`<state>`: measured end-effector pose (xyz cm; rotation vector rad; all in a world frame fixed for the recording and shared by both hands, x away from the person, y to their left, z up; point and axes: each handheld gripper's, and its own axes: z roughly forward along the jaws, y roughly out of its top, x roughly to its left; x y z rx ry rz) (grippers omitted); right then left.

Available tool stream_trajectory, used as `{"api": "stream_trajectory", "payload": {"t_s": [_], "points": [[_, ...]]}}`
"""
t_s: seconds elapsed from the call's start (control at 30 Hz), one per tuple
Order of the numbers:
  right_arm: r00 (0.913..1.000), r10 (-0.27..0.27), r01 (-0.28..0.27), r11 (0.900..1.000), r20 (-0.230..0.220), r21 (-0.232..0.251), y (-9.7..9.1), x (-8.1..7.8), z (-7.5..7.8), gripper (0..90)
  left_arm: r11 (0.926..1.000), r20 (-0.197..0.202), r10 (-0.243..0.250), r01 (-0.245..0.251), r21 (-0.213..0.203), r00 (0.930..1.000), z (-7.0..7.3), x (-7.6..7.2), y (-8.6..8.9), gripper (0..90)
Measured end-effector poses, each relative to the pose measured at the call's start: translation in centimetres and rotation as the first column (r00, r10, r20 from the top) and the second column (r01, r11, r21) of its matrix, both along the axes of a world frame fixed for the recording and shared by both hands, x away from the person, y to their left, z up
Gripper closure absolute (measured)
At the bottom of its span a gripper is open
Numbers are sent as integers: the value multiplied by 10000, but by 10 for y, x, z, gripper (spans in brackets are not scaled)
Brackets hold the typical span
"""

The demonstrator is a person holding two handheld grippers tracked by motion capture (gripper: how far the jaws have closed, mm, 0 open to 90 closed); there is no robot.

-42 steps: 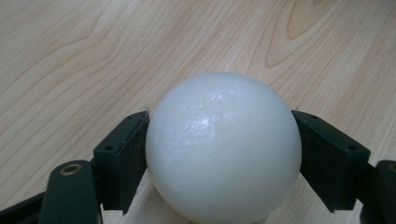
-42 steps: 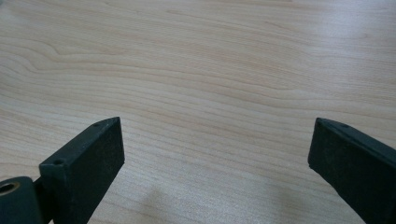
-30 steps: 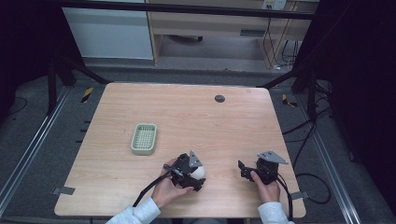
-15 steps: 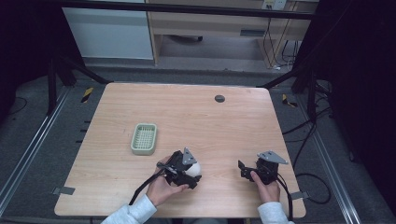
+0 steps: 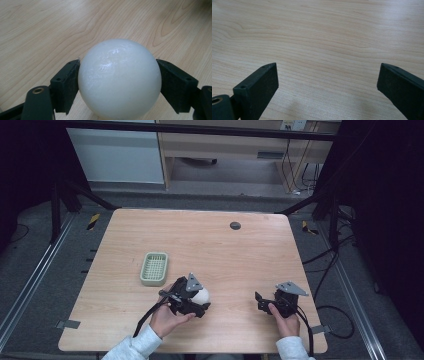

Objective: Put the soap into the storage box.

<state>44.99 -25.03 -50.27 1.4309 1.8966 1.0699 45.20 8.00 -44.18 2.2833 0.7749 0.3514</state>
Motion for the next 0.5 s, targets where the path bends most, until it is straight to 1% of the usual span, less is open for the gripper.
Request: {"api": "stream_trajectory", "payload": {"t_s": [0.07,0.2,0.5], "points": [[10000,-5,5,10000,-11,5,0,0,0,40,10000,43,-4,4,11,10000,2,1,1,226],[10000,11,-11,10000,-33,26,0,0,0,40,9999,88,40,-39,-114,10000,7,2,4,226],[10000,11,-11,10000,-27,22,0,0,0,40,9997,190,120,-116,-230,9997,14,4,10,227]]}}
